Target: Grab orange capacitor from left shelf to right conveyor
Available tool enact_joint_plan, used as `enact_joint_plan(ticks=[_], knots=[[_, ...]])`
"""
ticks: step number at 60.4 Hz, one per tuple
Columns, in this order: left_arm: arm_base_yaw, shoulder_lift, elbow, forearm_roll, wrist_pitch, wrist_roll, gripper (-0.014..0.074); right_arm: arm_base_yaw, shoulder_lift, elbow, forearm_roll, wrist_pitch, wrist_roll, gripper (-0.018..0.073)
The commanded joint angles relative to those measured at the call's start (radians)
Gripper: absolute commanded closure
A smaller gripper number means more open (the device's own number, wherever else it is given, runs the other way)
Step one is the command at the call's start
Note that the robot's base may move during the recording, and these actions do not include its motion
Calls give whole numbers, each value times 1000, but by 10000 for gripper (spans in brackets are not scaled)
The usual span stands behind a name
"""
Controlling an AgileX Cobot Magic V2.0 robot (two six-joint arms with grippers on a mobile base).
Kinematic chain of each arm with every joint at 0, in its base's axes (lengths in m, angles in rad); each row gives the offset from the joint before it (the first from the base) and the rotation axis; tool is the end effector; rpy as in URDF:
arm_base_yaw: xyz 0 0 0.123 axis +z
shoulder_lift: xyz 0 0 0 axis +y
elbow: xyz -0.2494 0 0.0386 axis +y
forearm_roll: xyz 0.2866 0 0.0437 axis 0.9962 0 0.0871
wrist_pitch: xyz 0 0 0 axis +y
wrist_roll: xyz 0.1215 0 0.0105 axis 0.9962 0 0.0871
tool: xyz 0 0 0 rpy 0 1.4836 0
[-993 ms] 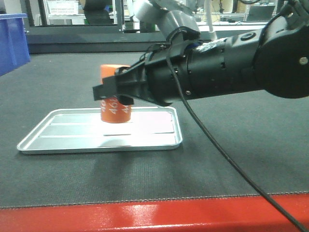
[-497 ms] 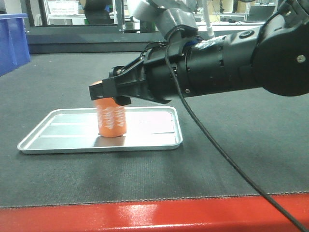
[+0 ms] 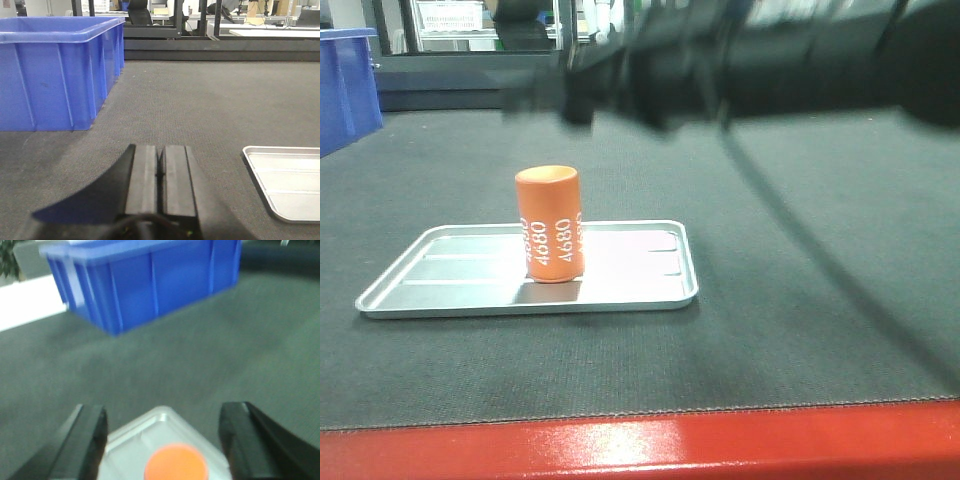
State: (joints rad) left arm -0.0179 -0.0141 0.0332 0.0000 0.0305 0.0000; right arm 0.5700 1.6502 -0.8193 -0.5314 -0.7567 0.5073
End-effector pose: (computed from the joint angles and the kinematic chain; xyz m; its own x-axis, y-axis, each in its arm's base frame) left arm 0.1593 -0.0029 0.2008 0.0376 -0.0007 -0.9993 0.0179 0.9998 0.0000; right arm 0.3121 0.2504 0.1793 -0.1330 0.0297 -0.9907 -0.7888 0.6021 0.1239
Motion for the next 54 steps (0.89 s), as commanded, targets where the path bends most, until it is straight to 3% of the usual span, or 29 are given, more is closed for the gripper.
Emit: enact_joint_plan(ticks=[1,8,10,15,45,54], knots=[[1,6,-8,-6,-84,0,701,-9,-136,-31,12,-21,-11,137],[1,6,-8,-6,-84,0,701,-9,-265,-31,12,98,-11,475],[1,6,-8,-6,-84,0,701,-9,-301,-31,12,125,-10,526],[1,6,-8,-6,-84,0,701,-9,-379,-31,12,166,-10,473],[1,6,-8,-6,-84,0,701,-12,-474,-31,14,117,-11,482],[1,6,-8,-6,-84,0,701,-63,-529,-31,15,264,-11,505]])
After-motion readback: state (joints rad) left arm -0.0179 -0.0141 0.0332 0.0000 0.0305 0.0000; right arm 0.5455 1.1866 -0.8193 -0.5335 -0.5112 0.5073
